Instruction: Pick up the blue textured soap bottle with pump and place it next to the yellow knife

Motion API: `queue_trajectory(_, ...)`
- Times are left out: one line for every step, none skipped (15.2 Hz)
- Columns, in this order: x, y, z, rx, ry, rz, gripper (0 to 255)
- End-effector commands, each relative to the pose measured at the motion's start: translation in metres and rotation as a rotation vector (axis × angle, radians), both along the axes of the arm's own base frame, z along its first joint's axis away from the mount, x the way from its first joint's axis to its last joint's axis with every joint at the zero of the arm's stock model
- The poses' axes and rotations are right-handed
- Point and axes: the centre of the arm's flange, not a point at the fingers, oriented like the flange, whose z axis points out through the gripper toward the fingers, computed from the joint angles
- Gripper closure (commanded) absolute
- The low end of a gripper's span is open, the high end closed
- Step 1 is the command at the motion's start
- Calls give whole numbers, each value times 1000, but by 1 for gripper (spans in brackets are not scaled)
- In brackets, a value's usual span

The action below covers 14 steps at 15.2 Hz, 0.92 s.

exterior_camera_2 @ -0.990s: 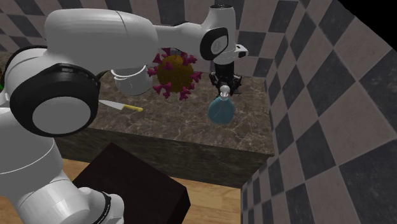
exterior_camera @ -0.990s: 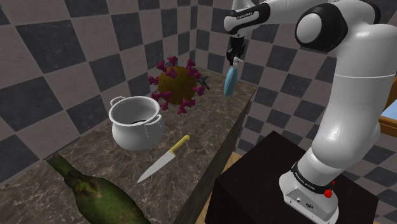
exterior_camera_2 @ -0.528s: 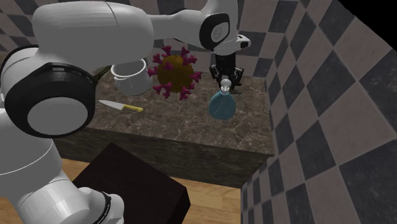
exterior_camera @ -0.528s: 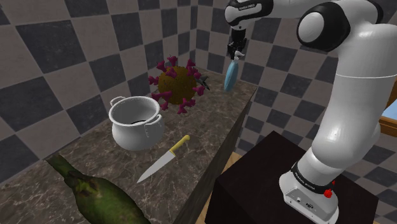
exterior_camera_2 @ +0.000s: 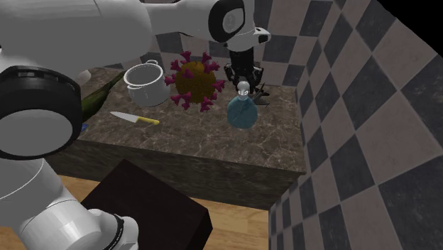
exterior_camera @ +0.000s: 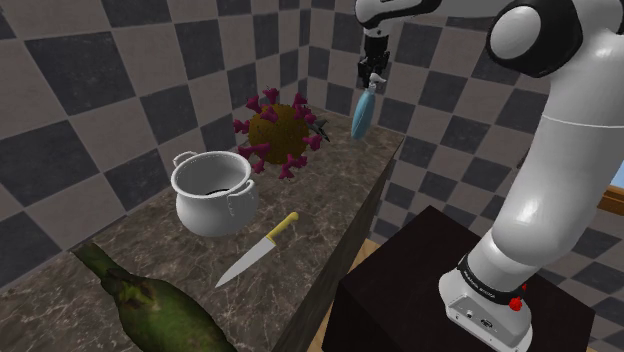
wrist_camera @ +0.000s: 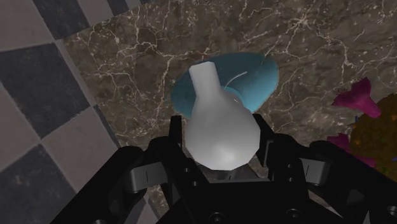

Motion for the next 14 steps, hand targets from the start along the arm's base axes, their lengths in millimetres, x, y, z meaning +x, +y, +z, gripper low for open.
queue_trajectory(-9, 23, 10, -1, -1, -1, 255)
queue_trajectory(-15, 34, 14, -1, -1, -1, 255)
queue_trajectory(-21, 45, 18, -1, -1, -1, 255)
queue_trajectory(-27, 56, 23, -1, -1, -1, 255)
queue_trajectory(-33, 67, 27, -1, -1, -1, 255)
queue_trajectory(-39, 78, 31, -1, -1, -1, 255)
queue_trajectory(-45, 89, 36, -1, -1, -1, 255)
queue_trajectory(-50, 100, 40, -1, -1, -1, 255)
queue_trajectory(-56, 111, 44, -1, -1, -1, 255)
queue_trajectory(-62, 122, 49, -1, -1, -1, 255)
queue_trajectory(-68, 133, 53, -1, -1, -1, 255)
queue_trajectory(-74, 144, 57, -1, -1, -1, 255)
queue_trajectory(-80, 155, 62, -1, -1, -1, 255)
queue_trajectory(-86, 166, 66, -1, -1, -1, 255)
